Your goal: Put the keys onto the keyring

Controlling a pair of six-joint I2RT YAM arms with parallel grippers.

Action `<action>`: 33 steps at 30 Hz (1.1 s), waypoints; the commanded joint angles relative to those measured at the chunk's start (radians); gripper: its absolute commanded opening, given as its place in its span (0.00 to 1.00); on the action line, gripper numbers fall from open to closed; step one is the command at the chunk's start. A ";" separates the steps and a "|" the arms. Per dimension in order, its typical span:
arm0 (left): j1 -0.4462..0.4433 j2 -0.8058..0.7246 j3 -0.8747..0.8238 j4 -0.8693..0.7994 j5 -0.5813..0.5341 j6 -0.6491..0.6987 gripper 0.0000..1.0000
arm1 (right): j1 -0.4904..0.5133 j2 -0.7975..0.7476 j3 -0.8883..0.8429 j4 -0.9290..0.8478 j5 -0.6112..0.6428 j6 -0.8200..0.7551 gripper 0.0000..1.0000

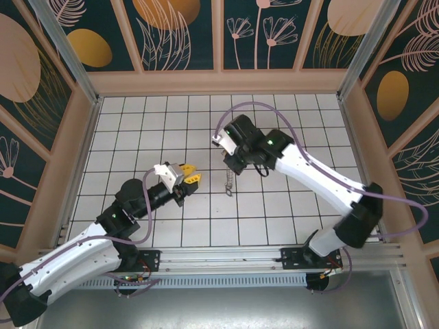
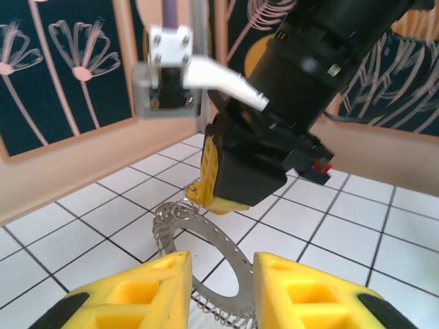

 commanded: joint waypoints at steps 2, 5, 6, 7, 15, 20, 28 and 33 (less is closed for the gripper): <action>-0.004 -0.040 -0.075 0.141 -0.114 -0.077 0.32 | -0.048 0.130 0.153 -0.104 -0.009 0.001 0.00; -0.004 -0.039 -0.104 0.153 -0.142 -0.096 0.34 | -0.060 0.241 0.305 -0.132 -0.059 -0.025 0.00; -0.004 -0.041 -0.112 0.153 -0.150 -0.099 0.35 | -0.066 0.279 0.360 -0.136 -0.091 -0.033 0.00; -0.004 -0.045 -0.118 0.156 -0.158 -0.102 0.35 | -0.075 0.310 0.402 -0.136 -0.126 -0.039 0.00; -0.004 -0.105 -0.138 0.151 -0.209 -0.109 0.38 | -0.153 0.490 0.521 -0.096 -0.283 -0.032 0.00; -0.004 -0.100 -0.134 0.154 -0.202 -0.107 0.39 | -0.182 0.421 0.252 0.072 -0.346 0.017 0.00; -0.004 -0.044 -0.098 0.158 -0.178 -0.104 0.44 | -0.237 0.177 -0.236 0.342 -0.384 0.169 0.09; -0.004 0.023 -0.071 0.169 -0.158 -0.105 0.48 | -0.248 0.009 -0.467 0.467 -0.369 0.259 0.28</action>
